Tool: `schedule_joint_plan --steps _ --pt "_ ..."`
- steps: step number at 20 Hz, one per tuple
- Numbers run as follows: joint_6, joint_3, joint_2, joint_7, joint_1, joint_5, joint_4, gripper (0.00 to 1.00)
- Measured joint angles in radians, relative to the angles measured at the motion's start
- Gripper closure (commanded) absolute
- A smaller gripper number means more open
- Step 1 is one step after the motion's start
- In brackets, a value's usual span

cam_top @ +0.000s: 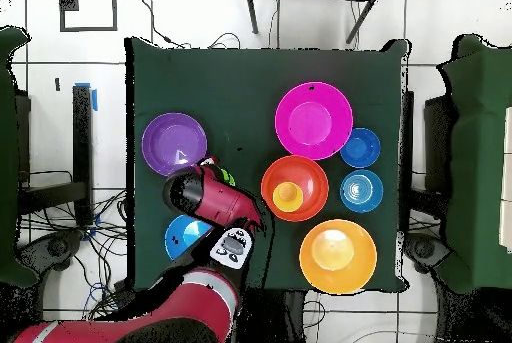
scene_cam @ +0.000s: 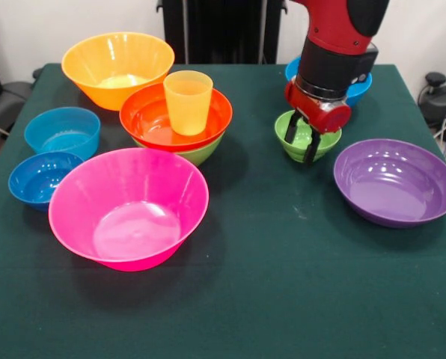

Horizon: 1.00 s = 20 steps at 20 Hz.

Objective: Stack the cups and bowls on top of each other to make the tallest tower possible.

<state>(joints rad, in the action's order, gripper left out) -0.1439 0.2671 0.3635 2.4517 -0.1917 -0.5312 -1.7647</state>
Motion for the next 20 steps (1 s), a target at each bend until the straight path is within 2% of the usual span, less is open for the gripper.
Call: schedule_joint_plan --steps 20 --pt "0.016 -0.042 -0.029 0.0 0.022 0.0 -0.001 0.0"
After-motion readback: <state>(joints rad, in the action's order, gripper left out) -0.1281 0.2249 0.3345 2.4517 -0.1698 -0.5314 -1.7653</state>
